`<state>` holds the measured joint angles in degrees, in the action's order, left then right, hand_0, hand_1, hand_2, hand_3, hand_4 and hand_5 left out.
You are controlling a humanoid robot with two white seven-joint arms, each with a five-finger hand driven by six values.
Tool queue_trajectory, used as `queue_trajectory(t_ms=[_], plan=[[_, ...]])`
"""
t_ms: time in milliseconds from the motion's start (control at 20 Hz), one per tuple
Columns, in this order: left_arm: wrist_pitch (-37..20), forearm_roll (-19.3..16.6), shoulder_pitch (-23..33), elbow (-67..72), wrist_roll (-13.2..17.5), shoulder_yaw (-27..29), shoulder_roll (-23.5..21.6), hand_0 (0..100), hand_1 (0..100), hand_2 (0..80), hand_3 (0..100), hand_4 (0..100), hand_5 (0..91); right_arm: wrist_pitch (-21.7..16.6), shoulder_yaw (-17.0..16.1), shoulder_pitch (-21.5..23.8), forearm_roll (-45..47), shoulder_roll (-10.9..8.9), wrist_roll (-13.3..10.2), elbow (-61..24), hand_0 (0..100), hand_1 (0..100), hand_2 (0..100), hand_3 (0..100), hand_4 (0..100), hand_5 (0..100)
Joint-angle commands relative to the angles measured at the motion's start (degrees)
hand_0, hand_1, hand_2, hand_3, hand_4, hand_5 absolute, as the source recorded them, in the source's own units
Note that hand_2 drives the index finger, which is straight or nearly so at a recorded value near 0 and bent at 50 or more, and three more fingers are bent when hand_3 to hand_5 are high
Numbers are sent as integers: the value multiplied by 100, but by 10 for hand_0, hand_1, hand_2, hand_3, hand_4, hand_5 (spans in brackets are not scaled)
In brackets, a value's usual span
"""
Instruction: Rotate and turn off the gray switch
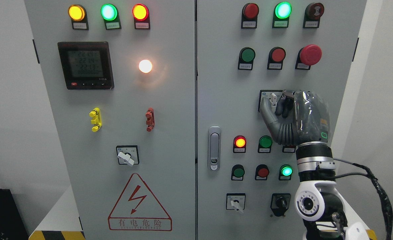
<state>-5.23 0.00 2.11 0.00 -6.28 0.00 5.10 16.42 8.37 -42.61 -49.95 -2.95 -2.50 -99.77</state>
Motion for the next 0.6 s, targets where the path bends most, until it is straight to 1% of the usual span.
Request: queue_trajectory(t_ms=[0, 200, 300, 550], plan=[[5, -44, 0, 132, 4, 185, 0, 120, 389, 0, 0, 0, 0, 2, -55, 7, -15, -39, -13, -95, 546, 377, 741, 965, 806, 976], [5, -44, 0, 132, 4, 185, 0, 120, 389, 0, 0, 0, 0, -24, -64, 24, -24, -65, -13, -235, 546, 384, 741, 966, 805, 977], [5, -44, 0, 132, 4, 185, 0, 120, 389, 0, 0, 0, 0, -33, -142, 77, -24, -109, -22, -314, 546, 386, 741, 966, 805, 977], [5, -44, 0, 132, 4, 185, 0, 120, 389, 0, 0, 0, 0, -349, -345, 296, -33, -197, -39, -683, 563, 406, 740, 967, 807, 977]])
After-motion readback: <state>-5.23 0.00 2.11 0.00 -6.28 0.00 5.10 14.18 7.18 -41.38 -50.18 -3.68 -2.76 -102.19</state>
